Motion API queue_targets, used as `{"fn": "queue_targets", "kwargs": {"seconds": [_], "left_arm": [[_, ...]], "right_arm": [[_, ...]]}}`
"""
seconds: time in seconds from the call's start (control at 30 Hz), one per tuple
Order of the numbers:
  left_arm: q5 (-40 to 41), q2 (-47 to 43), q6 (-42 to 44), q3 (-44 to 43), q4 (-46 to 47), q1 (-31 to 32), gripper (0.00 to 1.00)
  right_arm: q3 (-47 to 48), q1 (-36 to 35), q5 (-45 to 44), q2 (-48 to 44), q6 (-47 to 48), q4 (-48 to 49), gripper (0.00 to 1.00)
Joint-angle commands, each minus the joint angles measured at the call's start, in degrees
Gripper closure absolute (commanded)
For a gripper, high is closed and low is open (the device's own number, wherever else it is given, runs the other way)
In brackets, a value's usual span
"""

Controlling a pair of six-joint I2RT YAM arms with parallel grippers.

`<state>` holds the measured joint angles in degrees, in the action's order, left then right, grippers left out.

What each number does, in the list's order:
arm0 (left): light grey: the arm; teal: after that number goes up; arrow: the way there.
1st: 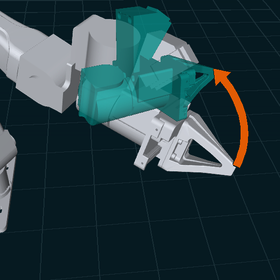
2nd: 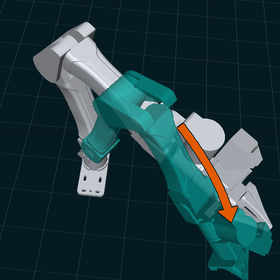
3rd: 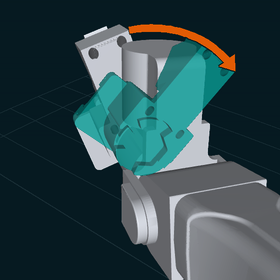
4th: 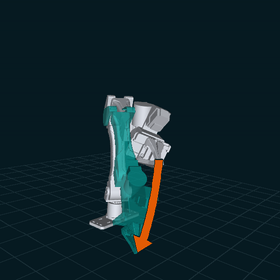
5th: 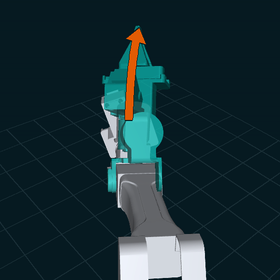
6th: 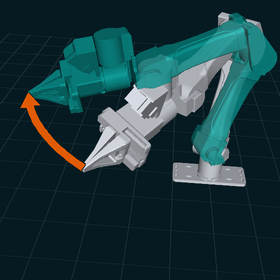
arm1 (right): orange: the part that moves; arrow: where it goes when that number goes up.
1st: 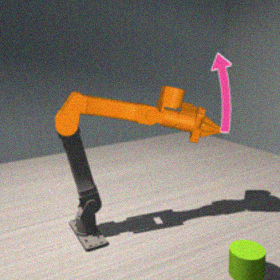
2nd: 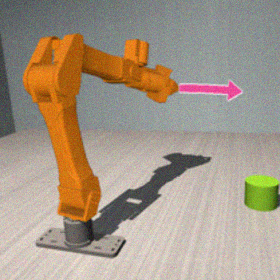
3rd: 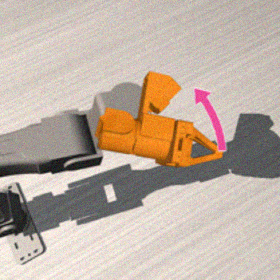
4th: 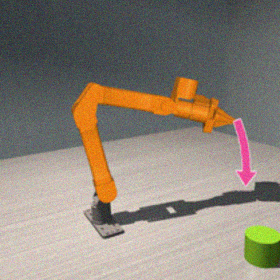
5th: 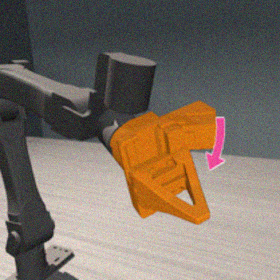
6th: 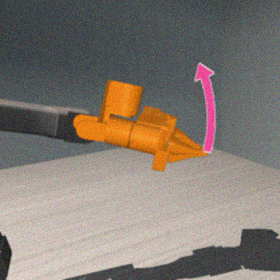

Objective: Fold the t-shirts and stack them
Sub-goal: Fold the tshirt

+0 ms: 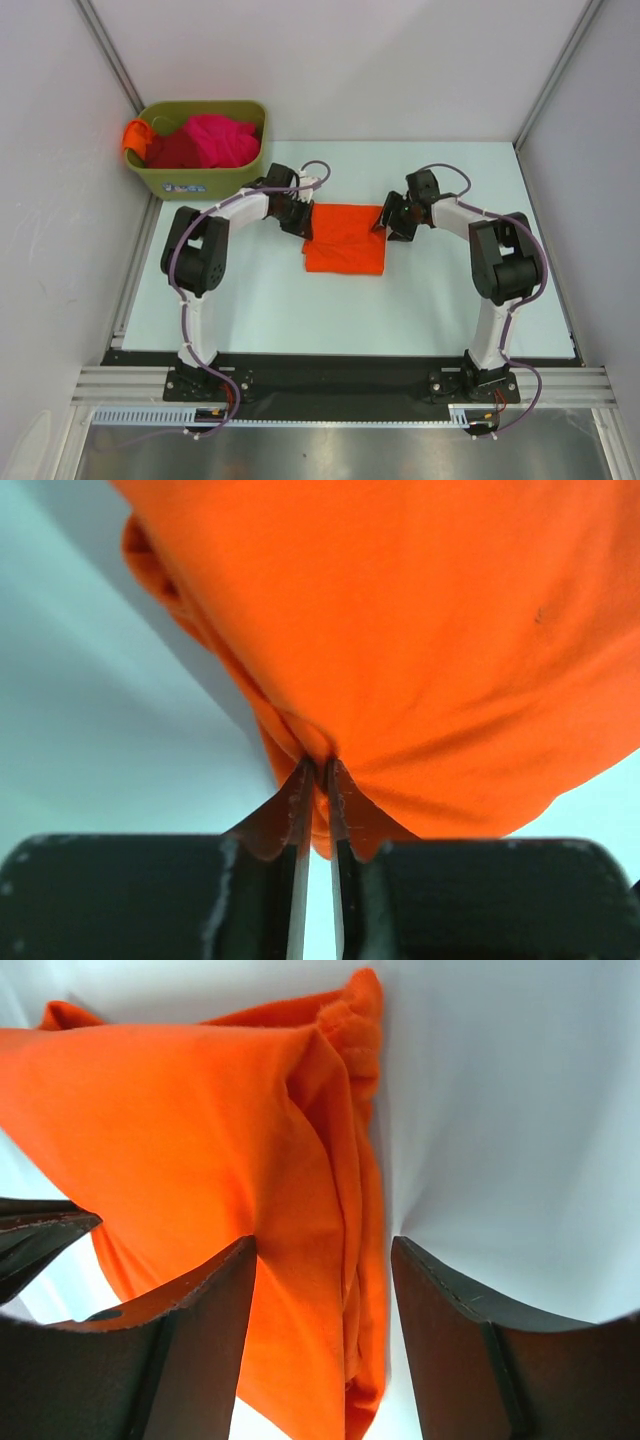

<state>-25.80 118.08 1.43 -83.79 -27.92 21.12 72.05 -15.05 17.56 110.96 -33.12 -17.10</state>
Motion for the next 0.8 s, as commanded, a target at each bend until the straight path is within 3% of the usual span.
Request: {"fn": "queue_targets", "kwargs": {"seconds": [0.0, 0.2, 0.3, 0.5, 0.6, 0.77], "left_arm": [[-1.3, -0.8, 0.2, -0.8, 0.4, -0.8, 0.84], [-0.9, -2.1, 0.9, -1.6, -0.7, -0.9, 0.53], [-0.9, -4.5, 0.8, -2.1, -0.6, -1.7, 0.44], [2.2, -5.1, -0.5, -3.6, 0.9, -2.1, 0.4], [5.0, -3.4, -0.4, -7.0, -1.1, -2.1, 0.4], [6.6, -5.8, 1.6, -7.8, -2.1, -3.2, 0.39]], "right_arm": [[0.0, -0.6, 1.7, 0.9, -1.9, 3.7, 0.39], [-0.2, -0.9, 1.7, 2.0, -2.6, 4.4, 0.41], [-0.5, -1.0, 1.1, 2.3, -2.8, 4.3, 0.43], [-0.5, -0.9, 0.7, 3.1, -2.7, 4.9, 0.5], [-0.2, -0.4, 0.5, 3.6, -2.7, 5.1, 0.6], [2.0, 0.1, 1.2, 5.1, -1.6, 4.2, 0.84]]}}
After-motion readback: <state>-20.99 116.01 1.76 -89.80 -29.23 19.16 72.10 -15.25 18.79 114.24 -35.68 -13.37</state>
